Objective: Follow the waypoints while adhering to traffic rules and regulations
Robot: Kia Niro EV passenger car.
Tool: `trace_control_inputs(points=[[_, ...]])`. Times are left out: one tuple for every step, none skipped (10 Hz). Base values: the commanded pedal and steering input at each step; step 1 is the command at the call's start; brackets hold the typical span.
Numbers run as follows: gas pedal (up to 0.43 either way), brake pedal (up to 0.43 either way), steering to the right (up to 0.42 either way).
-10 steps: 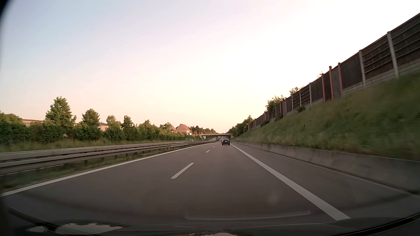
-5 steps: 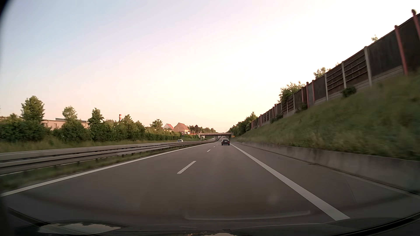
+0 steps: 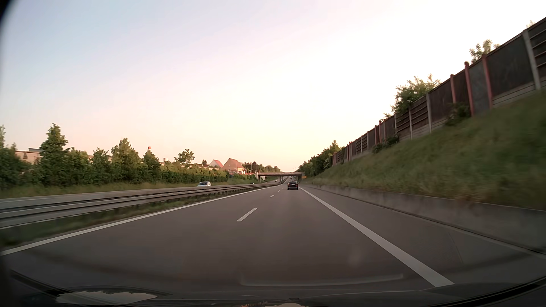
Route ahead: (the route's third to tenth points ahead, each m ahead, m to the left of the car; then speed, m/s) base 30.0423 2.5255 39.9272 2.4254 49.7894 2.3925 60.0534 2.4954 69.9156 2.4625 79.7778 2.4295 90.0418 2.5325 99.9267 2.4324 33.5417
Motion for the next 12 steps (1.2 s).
trace_control_inputs(points=[[0.268,0.018,-0.001],[0.268,0.018,-0.001],[0.24,0.018,-0.001],[0.197,0.018,-0.001],[0.169,0.018,-0.001],[0.138,0.018,-0.001],[0.13,0.018,-0.001],[0.118,0.018,-0.001],[0.118,0.018,-0.001],[0.118,0.018,-0.001],[0.118,0.018,0.0],[0.13,0.018,0.0]])
